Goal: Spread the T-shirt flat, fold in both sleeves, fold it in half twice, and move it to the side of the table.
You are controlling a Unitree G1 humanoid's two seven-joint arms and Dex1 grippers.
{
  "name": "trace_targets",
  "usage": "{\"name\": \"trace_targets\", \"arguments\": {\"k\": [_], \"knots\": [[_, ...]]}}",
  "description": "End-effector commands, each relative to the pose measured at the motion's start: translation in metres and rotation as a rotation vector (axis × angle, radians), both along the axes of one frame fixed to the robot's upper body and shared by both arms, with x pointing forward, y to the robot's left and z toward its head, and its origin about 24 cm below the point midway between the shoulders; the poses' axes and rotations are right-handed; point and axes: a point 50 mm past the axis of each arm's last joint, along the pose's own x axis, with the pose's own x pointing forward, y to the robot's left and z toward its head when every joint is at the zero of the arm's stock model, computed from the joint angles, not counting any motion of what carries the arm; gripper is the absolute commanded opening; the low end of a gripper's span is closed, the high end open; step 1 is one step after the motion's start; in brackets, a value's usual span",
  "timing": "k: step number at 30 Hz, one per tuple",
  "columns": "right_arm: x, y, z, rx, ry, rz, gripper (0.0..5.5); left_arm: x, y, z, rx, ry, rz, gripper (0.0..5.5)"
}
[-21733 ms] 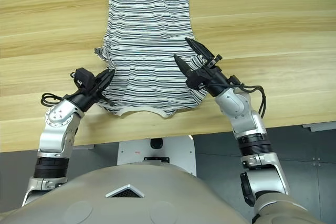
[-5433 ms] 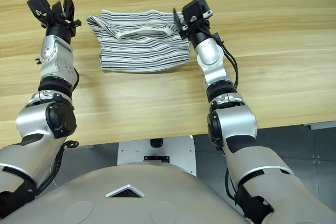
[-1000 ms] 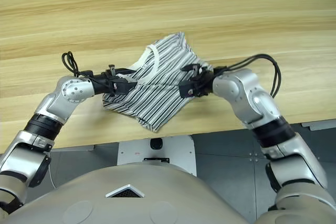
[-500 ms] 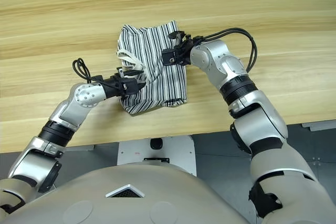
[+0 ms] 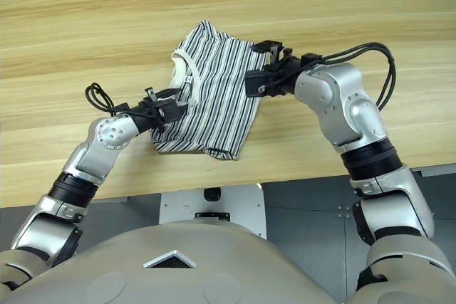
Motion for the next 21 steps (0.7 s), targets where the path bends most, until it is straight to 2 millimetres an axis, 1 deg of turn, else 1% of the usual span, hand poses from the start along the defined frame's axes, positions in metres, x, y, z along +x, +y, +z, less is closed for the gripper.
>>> {"name": "trace_targets", "arguments": {"k": [1, 4, 7, 11, 13, 14, 16, 17, 19, 21], "knots": [[0.002, -0.007, 0.008, 0.044, -0.073, -0.048, 3.57, -0.002, 0.006, 0.011, -0.014, -0.015, 0.024, 1.99], [0.004, -0.004, 0.015, 0.102, -0.151, -0.025, 3.57, -0.001, 0.007, 0.025, -0.048, -0.057, 0.032, 1.99], [-0.003, 0.001, 0.013, 0.147, -0.198, 0.05, 3.57, 0.008, 0.012, 0.048, -0.132, -0.15, 0.111, 1.99], [-0.012, 0.003, 0.01, 0.223, -0.248, 0.111, 3.57, 0.016, 0.017, 0.07, -0.251, -0.251, 0.191, 1.99], [-0.024, 0.003, -0.002, 0.245, -0.211, 0.177, 3.57, 0.019, 0.021, 0.088, -0.309, -0.351, 0.158, 1.99], [-0.032, 0.002, -0.012, 0.239, -0.172, 0.215, 3.57, 0.02, 0.024, 0.099, -0.313, -0.418, 0.111, 1.99], [-0.05, -0.002, -0.031, 0.228, -0.085, 0.293, 3.57, 0.025, 0.035, 0.114, -0.242, -0.547, 0.018, 1.99], [-0.056, -0.004, -0.037, 0.222, -0.059, 0.321, 3.57, 0.026, 0.04, 0.117, -0.177, -0.593, -0.038, 1.99], [-0.067, -0.01, -0.049, 0.207, -0.015, 0.363, 3.57, 0.029, 0.05, 0.114, -0.005, -0.656, -0.195, 1.99], [-0.075, -0.014, -0.054, 0.193, 0.002, 0.397, 3.57, 0.027, 0.062, 0.109, 0.137, -0.694, -0.361, 1.99]]}}
